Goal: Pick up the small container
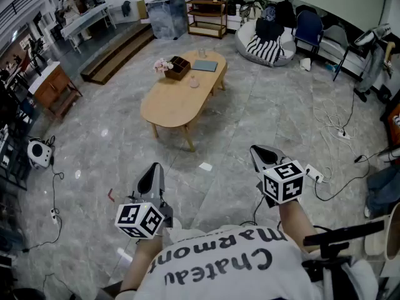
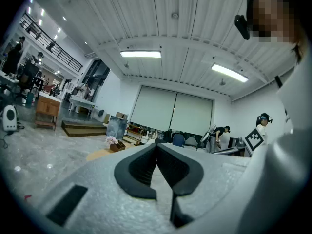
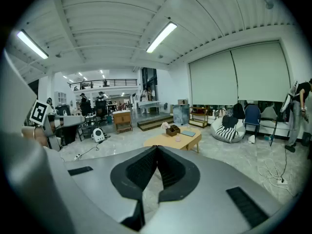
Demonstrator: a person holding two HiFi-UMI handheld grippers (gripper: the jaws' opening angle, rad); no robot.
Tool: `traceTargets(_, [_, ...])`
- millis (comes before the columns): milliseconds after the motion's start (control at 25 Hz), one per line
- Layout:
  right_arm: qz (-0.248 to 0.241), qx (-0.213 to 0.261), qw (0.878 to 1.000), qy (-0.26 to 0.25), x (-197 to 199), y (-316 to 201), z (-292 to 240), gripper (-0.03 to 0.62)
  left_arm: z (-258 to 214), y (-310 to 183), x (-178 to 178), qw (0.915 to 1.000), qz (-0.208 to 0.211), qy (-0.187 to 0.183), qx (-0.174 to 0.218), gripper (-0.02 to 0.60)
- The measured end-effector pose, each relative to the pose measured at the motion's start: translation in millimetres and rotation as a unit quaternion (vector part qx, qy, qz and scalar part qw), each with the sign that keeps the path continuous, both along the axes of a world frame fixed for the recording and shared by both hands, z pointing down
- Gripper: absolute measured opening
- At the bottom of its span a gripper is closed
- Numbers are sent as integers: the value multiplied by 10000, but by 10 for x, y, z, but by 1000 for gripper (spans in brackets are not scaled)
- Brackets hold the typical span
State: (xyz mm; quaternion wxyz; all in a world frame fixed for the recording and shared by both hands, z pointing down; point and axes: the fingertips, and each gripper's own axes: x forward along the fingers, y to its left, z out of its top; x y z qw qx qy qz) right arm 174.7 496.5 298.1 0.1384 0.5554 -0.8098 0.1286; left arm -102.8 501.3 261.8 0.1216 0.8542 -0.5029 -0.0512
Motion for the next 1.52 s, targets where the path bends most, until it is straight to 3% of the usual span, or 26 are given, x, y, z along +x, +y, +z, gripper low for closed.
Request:
traceTargets(440, [37,-215,9998,0,-107,-18,150,12,43,-56,-163,9997,32,234,-19,15])
traceTargets(600, [111,-409,9991,-71,-200,-156,266,12,160,-196,-335,9995,30,241,-210,15])
traceTargets(800, [257,-507,9983,-92,-395,-497,328,12,298,-610,-589,9987,81,307,-401,15])
traceTargets(1240, [509,-352,9976,-296,-1339,-1715,159,12,-79,-1924,-1519,9990,306,330,56,15])
traceTargets(1520, [549,-459,9973,-162,-1876,-2214,208,12,-6,-2405,-1925,9976,548,411,-113,15])
